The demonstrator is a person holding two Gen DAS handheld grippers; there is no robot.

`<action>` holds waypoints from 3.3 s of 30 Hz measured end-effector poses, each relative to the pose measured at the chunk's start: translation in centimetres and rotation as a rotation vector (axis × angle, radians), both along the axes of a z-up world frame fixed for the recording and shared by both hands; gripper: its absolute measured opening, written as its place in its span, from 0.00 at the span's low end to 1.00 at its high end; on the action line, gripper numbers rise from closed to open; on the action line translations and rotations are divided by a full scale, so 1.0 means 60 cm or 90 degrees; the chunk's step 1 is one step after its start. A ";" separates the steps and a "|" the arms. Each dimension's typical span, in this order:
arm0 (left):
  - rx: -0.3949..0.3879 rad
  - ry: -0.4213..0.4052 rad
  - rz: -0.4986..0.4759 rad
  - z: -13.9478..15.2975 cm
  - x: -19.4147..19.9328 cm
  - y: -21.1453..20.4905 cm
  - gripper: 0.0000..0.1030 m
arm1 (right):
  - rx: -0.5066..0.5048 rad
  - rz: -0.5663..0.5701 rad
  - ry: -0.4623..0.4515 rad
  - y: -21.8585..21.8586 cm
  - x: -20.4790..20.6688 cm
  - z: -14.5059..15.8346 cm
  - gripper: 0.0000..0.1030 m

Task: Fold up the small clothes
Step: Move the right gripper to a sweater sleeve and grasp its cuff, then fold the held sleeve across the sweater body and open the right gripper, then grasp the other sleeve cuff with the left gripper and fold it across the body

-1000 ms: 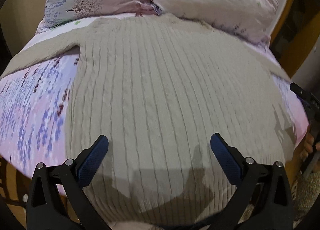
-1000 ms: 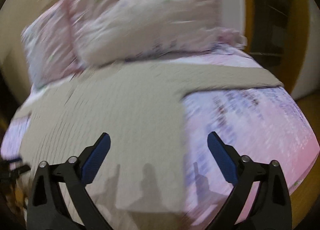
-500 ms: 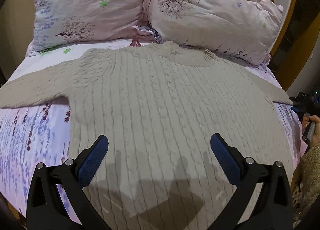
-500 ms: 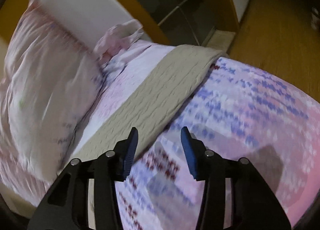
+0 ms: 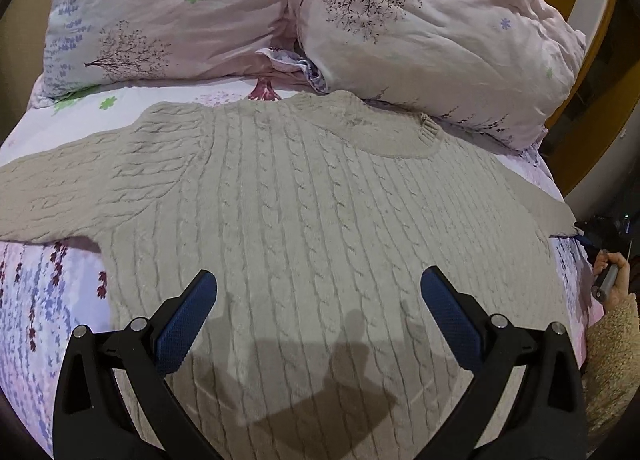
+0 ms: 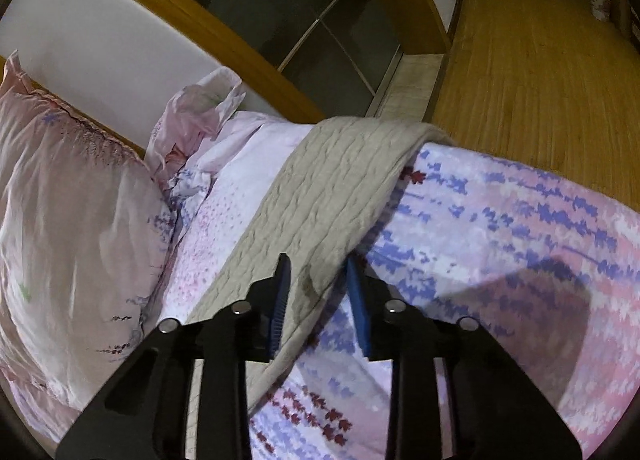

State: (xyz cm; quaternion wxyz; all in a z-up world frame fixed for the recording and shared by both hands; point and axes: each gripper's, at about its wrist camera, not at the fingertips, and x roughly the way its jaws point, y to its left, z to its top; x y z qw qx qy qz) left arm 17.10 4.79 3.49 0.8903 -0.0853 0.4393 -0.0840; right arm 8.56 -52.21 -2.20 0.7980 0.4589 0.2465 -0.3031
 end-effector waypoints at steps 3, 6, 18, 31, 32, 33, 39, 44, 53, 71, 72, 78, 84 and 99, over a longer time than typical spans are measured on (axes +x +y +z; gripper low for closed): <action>-0.007 -0.003 -0.006 0.001 0.009 -0.001 0.99 | -0.022 0.008 0.017 0.003 0.007 0.002 0.08; -0.032 -0.001 -0.006 0.001 0.014 0.004 0.99 | -0.069 0.018 0.026 0.015 0.013 0.018 0.07; -0.123 -0.011 0.020 0.006 0.024 0.035 0.99 | -0.320 0.294 -0.080 0.290 0.095 0.167 0.06; -0.183 0.001 0.013 0.000 0.024 0.044 0.92 | -0.228 0.597 0.039 0.548 0.194 0.012 0.16; -0.189 0.003 0.012 -0.001 0.025 0.046 0.92 | -0.207 0.589 0.032 0.540 0.194 0.013 0.22; -0.199 0.007 0.010 -0.002 0.027 0.049 0.92 | -0.180 0.575 0.018 0.527 0.191 0.018 0.32; -0.242 0.020 0.009 -0.006 0.034 0.061 0.90 | -0.152 0.469 -0.006 0.480 0.184 0.040 0.40; -0.277 0.035 0.007 -0.010 0.039 0.067 0.82 | -0.190 0.418 0.022 0.481 0.219 0.048 0.08; -0.351 0.056 0.016 -0.023 0.049 0.087 0.78 | -0.388 0.701 -0.027 0.732 0.222 0.054 0.19; -0.409 0.153 0.067 -0.069 0.141 0.050 0.50 | 0.045 0.415 -0.060 0.422 0.121 -0.035 0.42; -0.412 0.153 0.066 -0.069 0.145 0.048 0.48 | 0.058 0.398 -0.067 0.409 0.119 -0.039 0.42; -0.395 0.164 0.057 -0.075 0.167 0.030 0.11 | 0.066 0.328 -0.096 0.352 0.118 -0.042 0.36; -0.363 0.124 0.040 -0.053 0.172 0.036 0.07 | 0.000 0.317 -0.092 0.348 0.114 -0.031 0.08; -0.245 0.110 0.082 -0.074 0.140 0.090 0.08 | -0.186 0.364 0.066 0.457 0.105 -0.016 0.38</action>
